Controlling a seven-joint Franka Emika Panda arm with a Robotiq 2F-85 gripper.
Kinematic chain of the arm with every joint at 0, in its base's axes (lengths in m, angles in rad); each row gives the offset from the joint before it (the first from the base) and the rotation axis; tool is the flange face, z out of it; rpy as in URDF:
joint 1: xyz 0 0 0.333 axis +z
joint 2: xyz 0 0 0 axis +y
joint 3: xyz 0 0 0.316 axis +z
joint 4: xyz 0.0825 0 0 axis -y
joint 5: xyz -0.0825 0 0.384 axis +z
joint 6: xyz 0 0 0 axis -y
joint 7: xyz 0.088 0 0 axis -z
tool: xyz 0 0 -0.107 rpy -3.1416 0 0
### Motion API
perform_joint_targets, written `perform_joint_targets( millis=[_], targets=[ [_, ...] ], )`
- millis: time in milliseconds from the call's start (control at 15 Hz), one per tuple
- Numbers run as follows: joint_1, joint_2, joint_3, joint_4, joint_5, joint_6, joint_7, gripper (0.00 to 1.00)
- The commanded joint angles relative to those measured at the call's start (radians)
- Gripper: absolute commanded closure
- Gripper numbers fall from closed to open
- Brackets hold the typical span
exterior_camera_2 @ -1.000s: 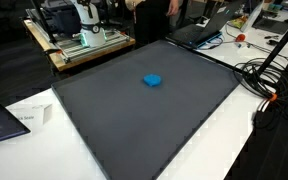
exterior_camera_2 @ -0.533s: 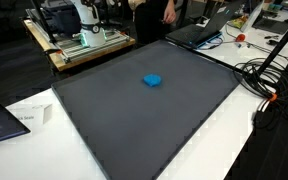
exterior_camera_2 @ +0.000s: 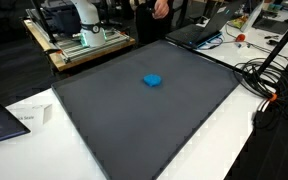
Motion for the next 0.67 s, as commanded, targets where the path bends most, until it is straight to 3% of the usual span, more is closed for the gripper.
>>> perform_joint_targets(
  millis=[0,267,600],
  targets=[
    [0.063,-0.033,-0.019,0.015,0.092,-0.077,-0.102,0.0],
    [0.108,-0.051,-0.024,0.021,0.163,-0.165,-0.193,0.0],
    [0.115,-0.057,-0.023,0.027,0.203,-0.262,-0.264,0.0]
  ],
)
